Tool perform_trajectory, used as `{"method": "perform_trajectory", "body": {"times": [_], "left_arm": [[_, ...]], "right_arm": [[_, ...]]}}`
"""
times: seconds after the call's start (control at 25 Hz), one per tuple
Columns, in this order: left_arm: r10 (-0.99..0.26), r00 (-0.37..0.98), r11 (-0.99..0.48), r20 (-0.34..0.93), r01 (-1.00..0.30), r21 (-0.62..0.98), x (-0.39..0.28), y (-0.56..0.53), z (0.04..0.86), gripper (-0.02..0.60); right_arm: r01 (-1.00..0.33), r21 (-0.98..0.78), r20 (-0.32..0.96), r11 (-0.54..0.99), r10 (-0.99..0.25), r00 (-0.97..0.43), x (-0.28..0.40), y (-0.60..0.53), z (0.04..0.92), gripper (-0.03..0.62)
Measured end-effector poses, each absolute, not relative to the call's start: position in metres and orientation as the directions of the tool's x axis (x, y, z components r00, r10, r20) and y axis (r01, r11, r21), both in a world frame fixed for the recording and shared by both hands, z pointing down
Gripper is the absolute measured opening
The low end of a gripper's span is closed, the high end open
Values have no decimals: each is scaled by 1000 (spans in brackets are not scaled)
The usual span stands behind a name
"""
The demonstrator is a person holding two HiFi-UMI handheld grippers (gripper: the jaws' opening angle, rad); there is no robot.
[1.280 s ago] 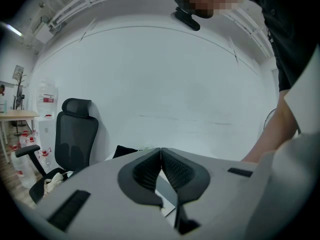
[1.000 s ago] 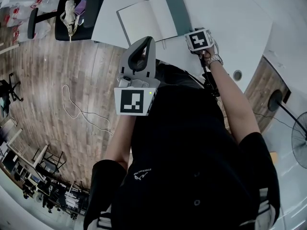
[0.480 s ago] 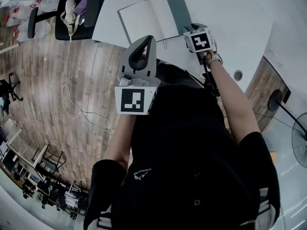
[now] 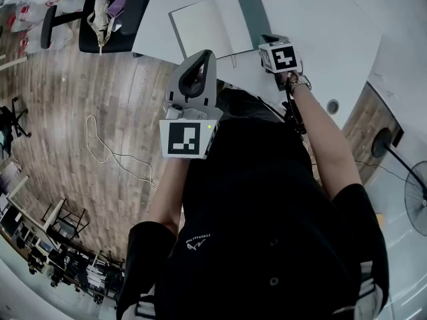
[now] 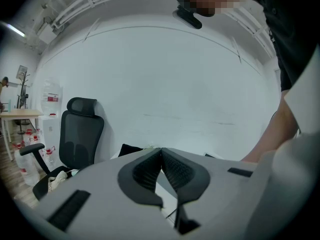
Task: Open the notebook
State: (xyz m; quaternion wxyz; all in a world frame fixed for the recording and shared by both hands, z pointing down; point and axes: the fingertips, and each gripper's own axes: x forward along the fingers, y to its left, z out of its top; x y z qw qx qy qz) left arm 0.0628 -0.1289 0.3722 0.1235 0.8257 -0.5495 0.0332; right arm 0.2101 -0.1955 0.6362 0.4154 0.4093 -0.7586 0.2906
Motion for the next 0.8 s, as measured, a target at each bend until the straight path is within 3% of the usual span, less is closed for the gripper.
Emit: {"method": "perform_trajectory", "body": {"times": [0.8], "left_arm": [[-853, 460, -432, 247, -887, 163, 20, -132, 383, 6]], "right_arm": [[-853, -166, 744, 495, -504, -437, 147, -193, 550, 6]]}}
